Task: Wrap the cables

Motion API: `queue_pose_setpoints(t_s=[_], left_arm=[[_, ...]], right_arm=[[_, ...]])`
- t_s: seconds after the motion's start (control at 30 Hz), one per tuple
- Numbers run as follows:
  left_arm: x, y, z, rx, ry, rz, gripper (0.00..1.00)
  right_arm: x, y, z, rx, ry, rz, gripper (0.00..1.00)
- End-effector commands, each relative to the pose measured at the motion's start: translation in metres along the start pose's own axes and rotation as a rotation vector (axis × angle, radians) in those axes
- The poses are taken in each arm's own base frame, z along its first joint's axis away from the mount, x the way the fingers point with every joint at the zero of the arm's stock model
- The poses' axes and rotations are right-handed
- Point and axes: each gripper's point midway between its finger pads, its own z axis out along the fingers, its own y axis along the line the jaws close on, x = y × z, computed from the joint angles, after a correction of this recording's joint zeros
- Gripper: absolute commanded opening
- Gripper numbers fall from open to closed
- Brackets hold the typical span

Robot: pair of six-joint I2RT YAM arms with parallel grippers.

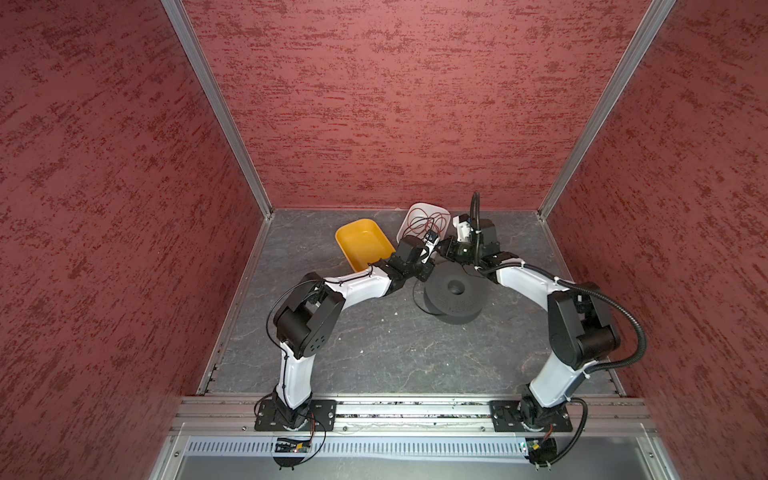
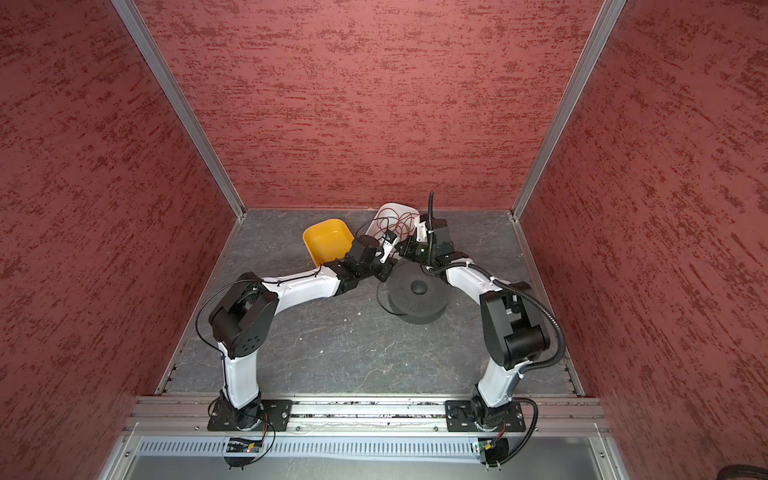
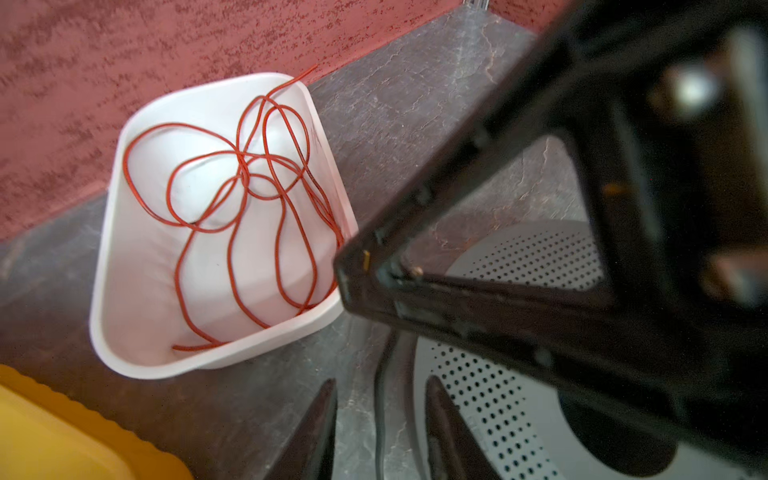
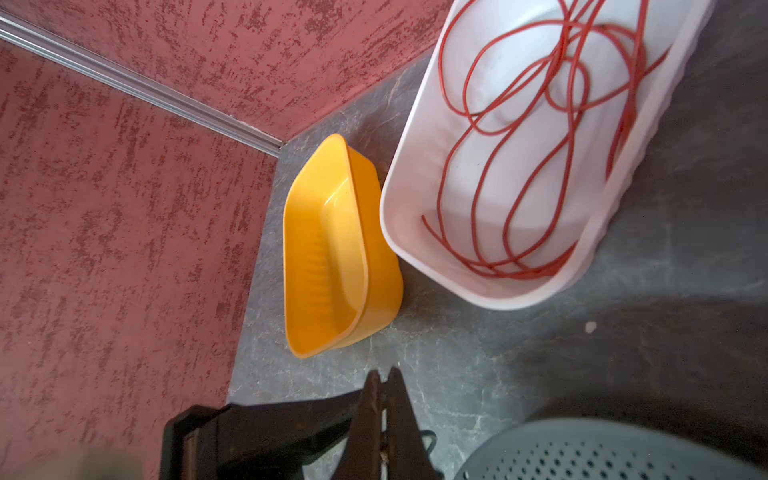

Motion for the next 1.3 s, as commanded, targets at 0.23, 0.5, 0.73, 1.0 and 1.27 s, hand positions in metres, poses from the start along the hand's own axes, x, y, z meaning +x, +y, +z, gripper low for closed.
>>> queue_pose_setpoints(t_s=[0.23,0.5,0.73,1.0,1.27], left_arm=[[0.013,0.012,-0.022,0.002,0.054,-0.154,0.48],[0.03,-0.004,-0.027,0.085,0.121,-0.272,0.46],[0.023,-0.022,-0.038,0.145,0.135,-0.346,0.46],[0.025,-0.051,-0.052,0.225,0.155,-0.403,0.47],[0.046,-0.067,-0.044,0.248,0.197,-0.45,0.37]], right_arm=[[-0.05,-0.095,-0.035,0.259,-0.16,0.029,0.0],[-0.024,-0.136,-0.101,0.469,-0.193,0.034,0.0],[0.018,-0.154,-0.145,0.632,-0.171,0.037,0.0],[0.071,-0.161,-0.168,0.663,-0.104,0.072,0.0],[0.116,-0.14,-0.161,0.589,-0.017,0.079,0.0]])
